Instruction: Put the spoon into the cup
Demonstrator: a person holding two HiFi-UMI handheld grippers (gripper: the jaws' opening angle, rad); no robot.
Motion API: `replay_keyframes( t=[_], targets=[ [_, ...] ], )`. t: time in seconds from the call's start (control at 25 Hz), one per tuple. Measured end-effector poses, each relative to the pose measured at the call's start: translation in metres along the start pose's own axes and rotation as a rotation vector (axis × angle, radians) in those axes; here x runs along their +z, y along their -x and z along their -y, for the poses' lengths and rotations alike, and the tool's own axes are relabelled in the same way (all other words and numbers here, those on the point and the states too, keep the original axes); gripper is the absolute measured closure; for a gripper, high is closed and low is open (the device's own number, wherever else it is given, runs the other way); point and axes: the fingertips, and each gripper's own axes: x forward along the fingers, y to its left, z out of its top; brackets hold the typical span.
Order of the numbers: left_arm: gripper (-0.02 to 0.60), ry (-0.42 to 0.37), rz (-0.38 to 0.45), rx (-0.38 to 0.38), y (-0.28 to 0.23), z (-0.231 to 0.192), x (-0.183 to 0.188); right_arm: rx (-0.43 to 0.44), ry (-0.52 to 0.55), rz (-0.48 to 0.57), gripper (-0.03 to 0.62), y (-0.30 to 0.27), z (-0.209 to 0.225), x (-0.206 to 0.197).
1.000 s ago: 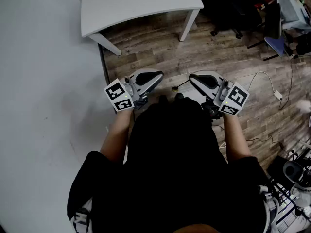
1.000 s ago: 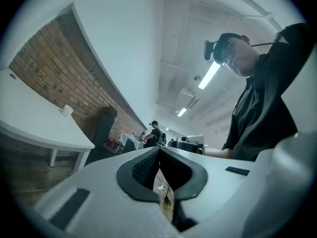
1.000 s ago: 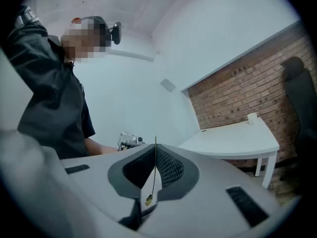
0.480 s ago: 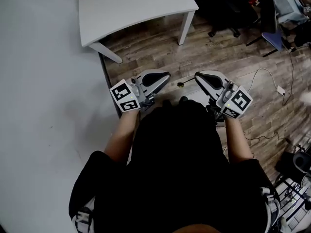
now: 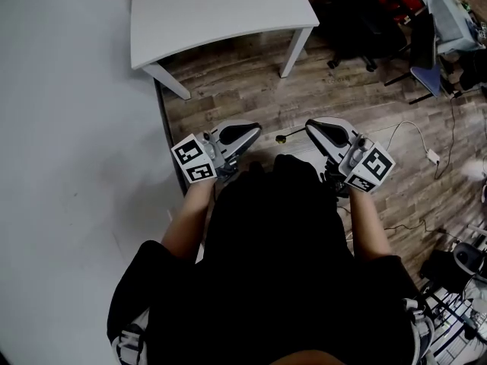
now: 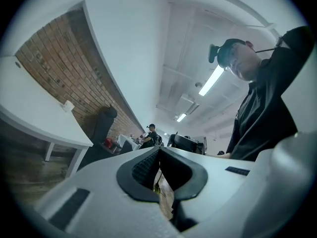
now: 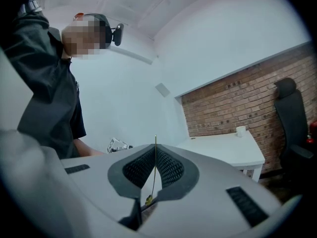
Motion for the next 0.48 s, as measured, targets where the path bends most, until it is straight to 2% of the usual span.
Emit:
replay_keyframes(
  t=[0.24, 0.48],
  targets=[
    [0.566, -0.001, 0.024, 0.021, -0.003, 0.002, 0.0, -0.045, -0.018, -0.012, 0.585, 0.015, 0.007, -0.006],
    [0.566, 0.012, 0.01, 0.069, 0.001, -0.009, 0.005, -0.021, -0.033, -0.009, 0.585, 0.007, 0.017, -0.001]
  ],
)
